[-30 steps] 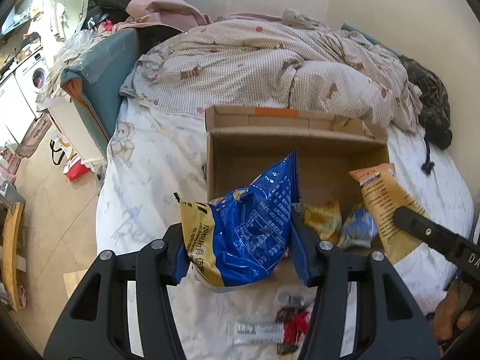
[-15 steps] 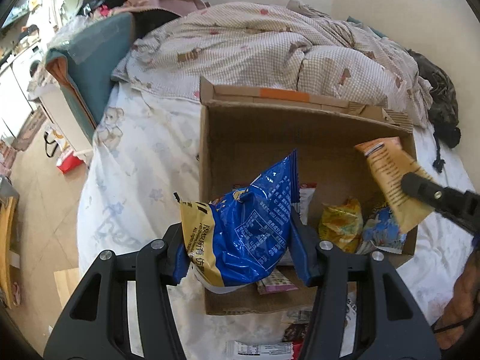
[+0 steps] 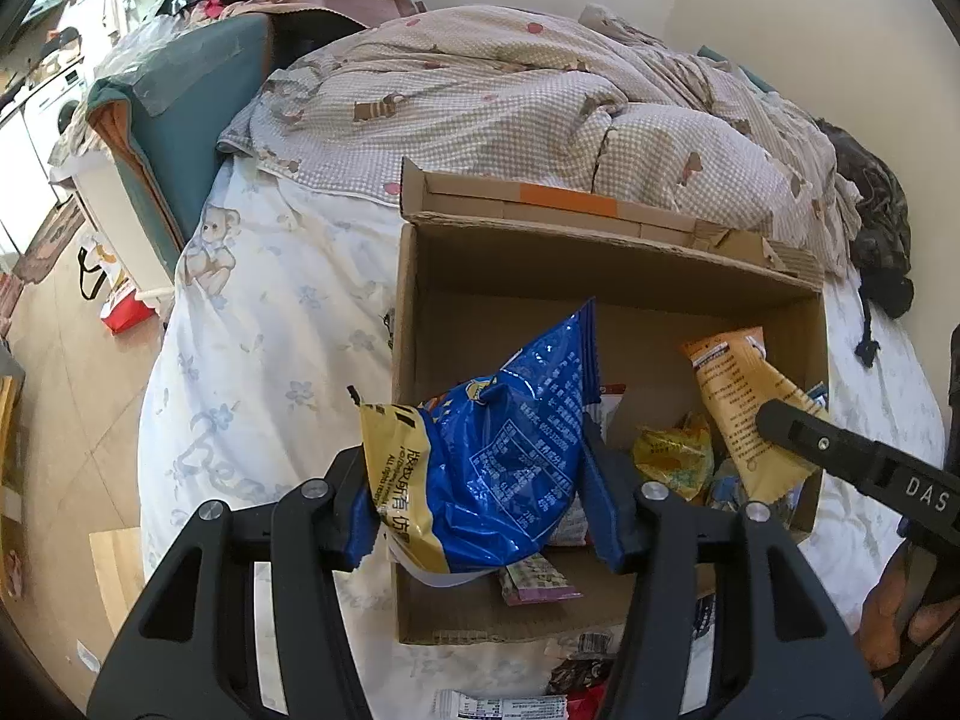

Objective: Organize snacks
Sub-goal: 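Carry both bags over the box and open both grippers to drop them, then move both open grippers back toward the remaining snacks on the sheet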

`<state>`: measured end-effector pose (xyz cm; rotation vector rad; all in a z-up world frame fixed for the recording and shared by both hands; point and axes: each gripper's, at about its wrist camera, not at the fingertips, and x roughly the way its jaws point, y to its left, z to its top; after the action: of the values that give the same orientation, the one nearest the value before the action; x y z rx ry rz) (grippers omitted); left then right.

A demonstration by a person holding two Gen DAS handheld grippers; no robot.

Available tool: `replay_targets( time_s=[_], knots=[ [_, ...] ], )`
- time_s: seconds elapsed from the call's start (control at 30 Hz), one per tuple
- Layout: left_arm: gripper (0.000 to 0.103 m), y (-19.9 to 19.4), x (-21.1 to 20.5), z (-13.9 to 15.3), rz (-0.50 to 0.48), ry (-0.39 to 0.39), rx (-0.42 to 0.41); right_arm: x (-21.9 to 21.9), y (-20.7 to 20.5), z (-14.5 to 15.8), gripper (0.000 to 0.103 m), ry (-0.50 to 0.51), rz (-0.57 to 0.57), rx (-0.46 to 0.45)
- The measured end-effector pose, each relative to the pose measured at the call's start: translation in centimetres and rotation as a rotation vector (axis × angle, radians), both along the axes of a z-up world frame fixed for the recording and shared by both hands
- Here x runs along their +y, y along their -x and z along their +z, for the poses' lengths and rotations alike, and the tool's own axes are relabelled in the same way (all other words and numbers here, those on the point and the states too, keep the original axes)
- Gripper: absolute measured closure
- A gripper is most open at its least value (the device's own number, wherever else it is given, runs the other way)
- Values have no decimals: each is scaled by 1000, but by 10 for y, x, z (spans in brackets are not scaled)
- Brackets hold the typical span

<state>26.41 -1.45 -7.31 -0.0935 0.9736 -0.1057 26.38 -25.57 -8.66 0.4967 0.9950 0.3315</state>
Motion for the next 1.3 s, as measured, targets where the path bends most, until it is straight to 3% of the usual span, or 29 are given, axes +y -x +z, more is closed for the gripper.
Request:
replay_targets(
  time_s=[0.2,0.4,0.47,0.6,1.0,1.3],
  knots=[
    [49,1,-4,1,-32,-9,-7,-1,-2,-3,85,-18,-9,23],
    [26,5,-8,5,-35,-17,-25,-4,-2,-4,80,-36,-13,34],
    [12,6,-8,7,-36,-18,-33,-4,-2,-5,75,-39,-13,39],
    [11,8,-9,8,-42,-7,-35,-4,0,-1,41,-38,-22,18],
    [11,19,0,14,-36,-10,-61,-10,8,11,41,-42,-25,-11],
    [11,45,15,30,-17,15,-66,-24,40,28,41,-54,-57,-27]
  ],
)
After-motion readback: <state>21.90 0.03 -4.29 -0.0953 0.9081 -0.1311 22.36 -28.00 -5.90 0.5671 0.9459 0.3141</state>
